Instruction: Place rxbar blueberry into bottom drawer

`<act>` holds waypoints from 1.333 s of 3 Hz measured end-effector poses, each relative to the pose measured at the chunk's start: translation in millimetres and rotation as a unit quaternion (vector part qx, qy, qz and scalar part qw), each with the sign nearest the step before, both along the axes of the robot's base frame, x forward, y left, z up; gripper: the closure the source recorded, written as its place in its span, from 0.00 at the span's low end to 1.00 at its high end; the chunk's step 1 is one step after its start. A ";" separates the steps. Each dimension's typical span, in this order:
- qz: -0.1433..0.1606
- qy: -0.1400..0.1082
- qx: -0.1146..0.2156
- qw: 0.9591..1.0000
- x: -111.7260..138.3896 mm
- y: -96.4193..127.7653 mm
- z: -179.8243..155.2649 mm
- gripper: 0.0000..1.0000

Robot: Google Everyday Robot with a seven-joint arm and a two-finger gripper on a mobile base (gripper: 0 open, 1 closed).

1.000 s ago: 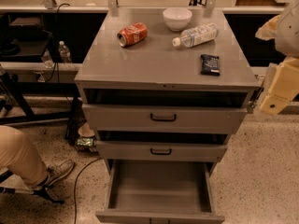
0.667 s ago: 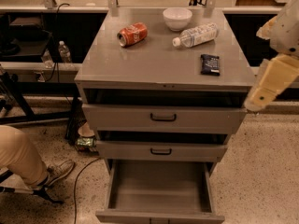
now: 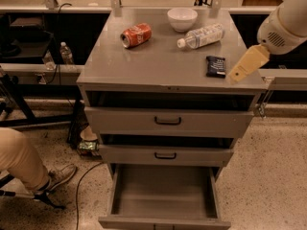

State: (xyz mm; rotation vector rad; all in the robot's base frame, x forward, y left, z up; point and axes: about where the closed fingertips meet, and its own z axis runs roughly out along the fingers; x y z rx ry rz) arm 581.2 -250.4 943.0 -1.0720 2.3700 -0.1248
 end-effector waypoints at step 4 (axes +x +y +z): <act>-0.198 -0.018 0.081 0.977 78.0 -7.3 -22.6 0.00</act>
Offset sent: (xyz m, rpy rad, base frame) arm 0.0499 -0.0209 -0.0190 0.0695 -0.0111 -0.2014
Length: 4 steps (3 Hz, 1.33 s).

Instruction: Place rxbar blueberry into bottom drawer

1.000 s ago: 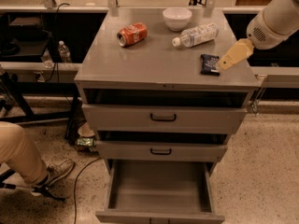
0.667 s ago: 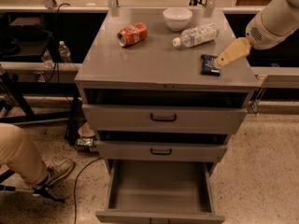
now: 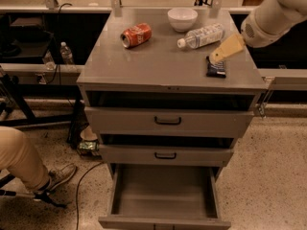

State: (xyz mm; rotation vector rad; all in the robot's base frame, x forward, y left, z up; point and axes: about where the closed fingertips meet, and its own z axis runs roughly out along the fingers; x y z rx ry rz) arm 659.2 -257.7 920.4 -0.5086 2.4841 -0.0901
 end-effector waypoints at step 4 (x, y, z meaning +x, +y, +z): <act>-0.157 0.053 0.048 0.985 62.7 63.3 -48.2 0.00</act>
Offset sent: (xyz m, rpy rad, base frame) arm 0.0576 0.0607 -0.0261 0.0968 0.0365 -0.3028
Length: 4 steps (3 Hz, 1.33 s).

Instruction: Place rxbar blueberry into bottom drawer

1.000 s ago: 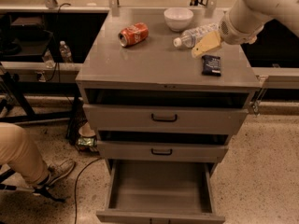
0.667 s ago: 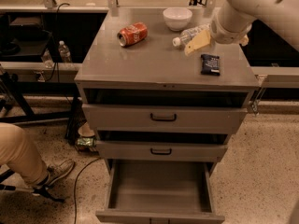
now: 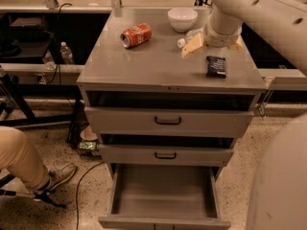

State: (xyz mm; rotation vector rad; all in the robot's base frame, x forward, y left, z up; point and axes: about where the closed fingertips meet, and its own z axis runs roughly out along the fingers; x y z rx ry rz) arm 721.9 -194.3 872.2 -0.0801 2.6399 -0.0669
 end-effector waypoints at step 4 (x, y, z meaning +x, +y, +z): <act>-0.076 0.068 0.035 0.994 8.9 -14.7 -53.5 0.46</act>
Offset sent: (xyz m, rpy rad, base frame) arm 0.0145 -0.0115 -0.0530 0.0541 0.1465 -0.1639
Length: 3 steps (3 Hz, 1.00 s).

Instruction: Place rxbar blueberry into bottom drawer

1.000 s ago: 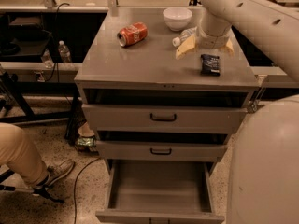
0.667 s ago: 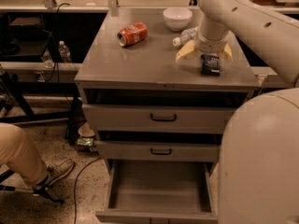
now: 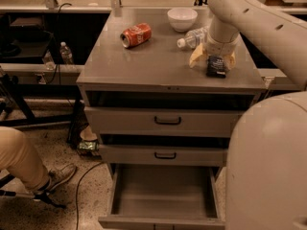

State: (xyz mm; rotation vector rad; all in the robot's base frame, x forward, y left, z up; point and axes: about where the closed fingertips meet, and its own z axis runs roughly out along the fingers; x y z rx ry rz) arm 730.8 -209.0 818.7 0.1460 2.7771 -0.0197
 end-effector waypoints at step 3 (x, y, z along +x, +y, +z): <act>0.027 -0.013 0.020 0.999 -7.4 0.6 20.0 1.00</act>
Offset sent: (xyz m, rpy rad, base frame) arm -0.0235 0.0082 0.0493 0.0948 -0.1039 0.1497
